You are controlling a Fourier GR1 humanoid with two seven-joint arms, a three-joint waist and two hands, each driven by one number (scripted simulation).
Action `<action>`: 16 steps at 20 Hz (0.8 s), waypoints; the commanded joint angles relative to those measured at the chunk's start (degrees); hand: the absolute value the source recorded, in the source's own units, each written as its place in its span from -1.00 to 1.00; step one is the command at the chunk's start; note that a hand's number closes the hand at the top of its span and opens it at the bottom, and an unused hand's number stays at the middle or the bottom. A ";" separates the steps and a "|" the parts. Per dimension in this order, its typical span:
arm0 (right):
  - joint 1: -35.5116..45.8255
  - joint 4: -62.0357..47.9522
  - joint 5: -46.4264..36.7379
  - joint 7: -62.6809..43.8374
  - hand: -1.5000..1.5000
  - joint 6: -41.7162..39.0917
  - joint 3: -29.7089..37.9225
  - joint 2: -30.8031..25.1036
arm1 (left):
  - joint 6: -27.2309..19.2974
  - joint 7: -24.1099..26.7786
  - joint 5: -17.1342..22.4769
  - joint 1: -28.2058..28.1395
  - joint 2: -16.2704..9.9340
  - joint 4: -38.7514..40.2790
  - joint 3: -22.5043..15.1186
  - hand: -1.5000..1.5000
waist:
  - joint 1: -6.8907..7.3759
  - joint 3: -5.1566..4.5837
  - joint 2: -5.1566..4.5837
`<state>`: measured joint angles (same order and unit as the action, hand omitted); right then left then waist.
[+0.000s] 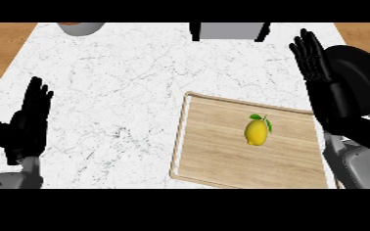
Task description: Pick the lemon from the tray and place it in the pot
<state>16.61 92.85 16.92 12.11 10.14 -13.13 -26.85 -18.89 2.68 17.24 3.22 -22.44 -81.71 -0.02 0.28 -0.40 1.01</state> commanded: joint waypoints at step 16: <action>-13.64 -10.46 -12.14 21.11 -1.00 -17.15 12.90 -22.52 | 5.96 -0.79 0.28 11.56 2.98 -4.03 -2.78 0.00 | -1.01 0.41 -0.93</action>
<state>7.07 80.51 8.94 26.89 -6.96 -1.33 -48.29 -14.41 1.52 17.46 14.12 -20.21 -86.55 -2.87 -0.92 0.03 -0.04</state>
